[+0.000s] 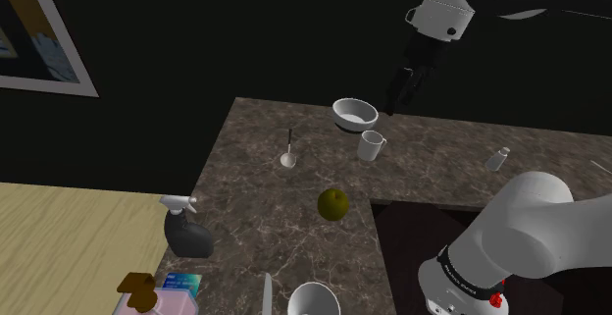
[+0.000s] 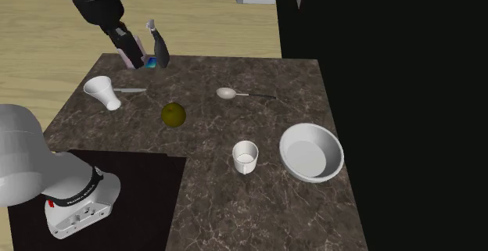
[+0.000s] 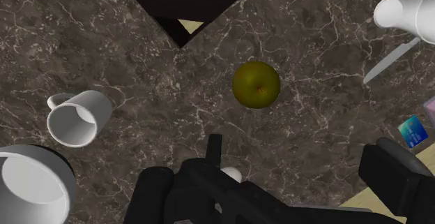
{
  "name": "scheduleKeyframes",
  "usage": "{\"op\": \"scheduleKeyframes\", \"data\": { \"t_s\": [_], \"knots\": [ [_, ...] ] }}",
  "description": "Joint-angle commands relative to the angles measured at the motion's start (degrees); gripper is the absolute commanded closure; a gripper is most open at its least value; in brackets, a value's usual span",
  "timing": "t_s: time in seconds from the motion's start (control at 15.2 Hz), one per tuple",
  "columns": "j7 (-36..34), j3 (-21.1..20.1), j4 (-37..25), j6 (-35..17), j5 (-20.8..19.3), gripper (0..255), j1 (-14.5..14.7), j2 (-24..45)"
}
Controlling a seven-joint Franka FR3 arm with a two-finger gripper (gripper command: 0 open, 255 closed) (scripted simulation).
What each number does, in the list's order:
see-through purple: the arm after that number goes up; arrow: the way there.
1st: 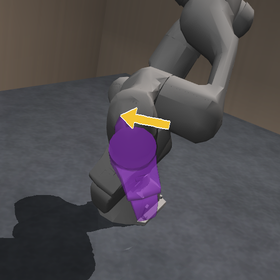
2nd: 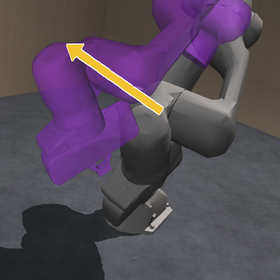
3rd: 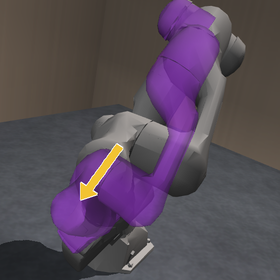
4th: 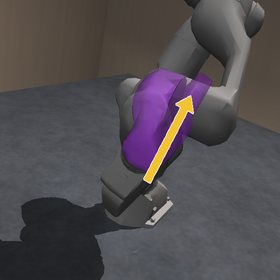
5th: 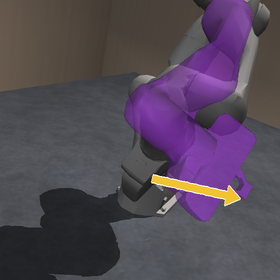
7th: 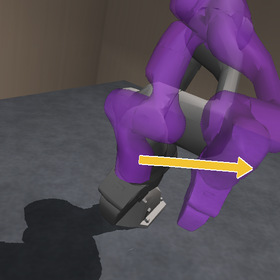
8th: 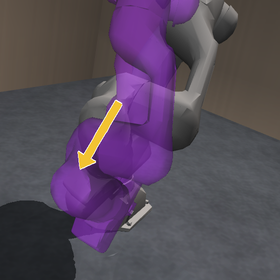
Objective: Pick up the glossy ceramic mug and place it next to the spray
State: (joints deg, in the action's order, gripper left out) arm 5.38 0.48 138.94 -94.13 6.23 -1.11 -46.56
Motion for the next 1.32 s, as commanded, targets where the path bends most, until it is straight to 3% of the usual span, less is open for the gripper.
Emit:
{"op": "scheduleKeyframes", "data": {
  "t_s": [0.0,0.66,1.25],
  "knots": [
    [0.0,0.0,0.0,0.0,0.0,0,0.0,0.0],
    [2.73,3.26,7.44,-18.64,-4.61,0,-4.14,11.14],
    [4.45,6.72,7.95,-35.48,-7.88,0,-7.7,27.0]
  ]
}}
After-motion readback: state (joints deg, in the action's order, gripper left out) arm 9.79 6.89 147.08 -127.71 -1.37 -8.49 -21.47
